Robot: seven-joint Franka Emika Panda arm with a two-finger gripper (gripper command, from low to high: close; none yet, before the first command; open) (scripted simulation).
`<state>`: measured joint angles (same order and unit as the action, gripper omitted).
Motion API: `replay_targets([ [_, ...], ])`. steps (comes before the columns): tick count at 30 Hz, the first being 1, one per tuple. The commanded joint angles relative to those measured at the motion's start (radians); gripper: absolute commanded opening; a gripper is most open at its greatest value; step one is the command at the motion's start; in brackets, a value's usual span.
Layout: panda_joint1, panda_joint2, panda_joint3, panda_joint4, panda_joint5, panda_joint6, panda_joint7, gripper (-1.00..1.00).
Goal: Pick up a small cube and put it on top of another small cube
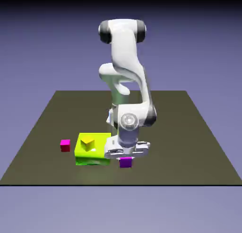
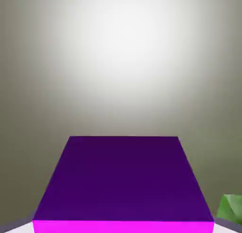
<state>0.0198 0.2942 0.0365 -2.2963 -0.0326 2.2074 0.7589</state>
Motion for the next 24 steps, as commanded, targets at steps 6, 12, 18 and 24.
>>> replay_targets([
  [6,0.012,-0.217,0.005,-0.215,0.008,-0.002,-0.007,-1.0],
  [12,0.025,-0.435,0.01,-0.43,0.019,-0.004,-0.017,-1.0],
  [18,0.037,-0.652,0.015,-0.645,0.03,-0.006,-0.026,-1.0],
  [24,0.033,-0.538,0.016,-0.705,0.018,0.167,-0.018,-1.0],
])
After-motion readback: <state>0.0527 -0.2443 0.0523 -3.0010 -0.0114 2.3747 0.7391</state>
